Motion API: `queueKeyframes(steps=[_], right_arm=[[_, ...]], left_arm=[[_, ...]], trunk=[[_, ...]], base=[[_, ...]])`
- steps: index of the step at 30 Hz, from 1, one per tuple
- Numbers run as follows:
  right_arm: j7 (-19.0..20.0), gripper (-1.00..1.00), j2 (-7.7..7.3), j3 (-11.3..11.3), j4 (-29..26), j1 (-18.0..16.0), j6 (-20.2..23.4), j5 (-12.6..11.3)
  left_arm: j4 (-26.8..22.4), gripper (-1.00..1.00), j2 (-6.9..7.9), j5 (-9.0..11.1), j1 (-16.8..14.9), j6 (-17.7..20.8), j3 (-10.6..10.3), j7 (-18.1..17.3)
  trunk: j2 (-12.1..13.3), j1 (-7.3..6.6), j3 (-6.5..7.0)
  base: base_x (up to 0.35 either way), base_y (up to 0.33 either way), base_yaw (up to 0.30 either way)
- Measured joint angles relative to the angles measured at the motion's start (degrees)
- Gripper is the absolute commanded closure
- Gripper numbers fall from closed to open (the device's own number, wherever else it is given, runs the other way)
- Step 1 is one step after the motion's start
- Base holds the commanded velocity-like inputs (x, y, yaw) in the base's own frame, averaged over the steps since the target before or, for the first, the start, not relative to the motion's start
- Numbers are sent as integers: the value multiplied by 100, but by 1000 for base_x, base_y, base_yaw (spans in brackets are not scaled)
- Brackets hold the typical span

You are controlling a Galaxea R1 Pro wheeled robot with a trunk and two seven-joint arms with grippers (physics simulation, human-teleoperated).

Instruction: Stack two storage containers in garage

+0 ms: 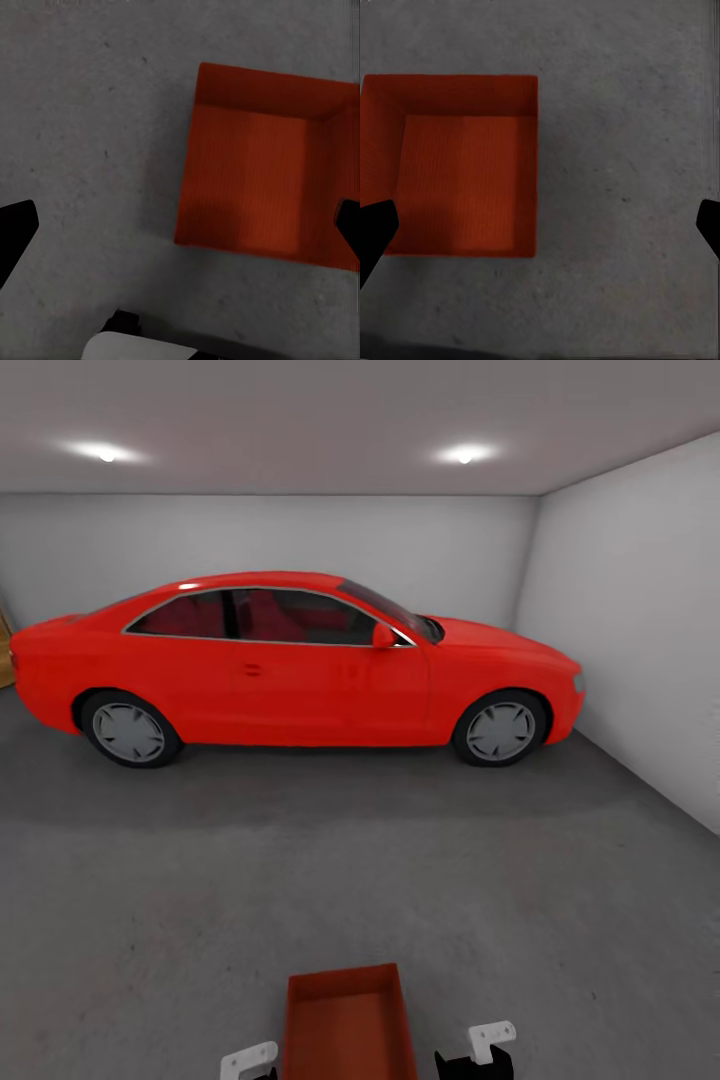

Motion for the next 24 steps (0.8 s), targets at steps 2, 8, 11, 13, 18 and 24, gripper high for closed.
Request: queueKeyframes(steps=[2, 8, 11, 13, 18, 24], right_arm=[[0, -100, 0, 1, 0, 0, 0, 0], [0, -100, 0, 0, 1, 0, 0, 0], [0, -100, 0, 1, 1, 0, 0, 0], [0, -100, 0, 1, 1, 0, 0, 0], [0, -100, 0, -3, 1, 0, 0, 0], [0, -100, 0, -2, 1, 0, 0, -3]], left_arm=[[0, -100, 0, 0, 1, 0, 0, 0], [3, -100, 5, 0, 0, 0, 5, 0], [0, -100, 8, 0, 0, 0, 8, 5], [-1, -100, 8, 0, 0, 0, 8, 7], [3, -100, 9, 0, 0, 0, 9, 9], [6, -100, 9, 0, 1, 0, 9, 9]], trunk=[[0, 0, 0], [0, 0, 0], [0, 0, 0], [0, 0, 0], [0, 0, 0], [0, 0, 0]], base=[[0, 0, -275], [0, 0, -287], [0, 0, -290], [0, 0, -290], [0, 0, -290], [0, 0, -290]])
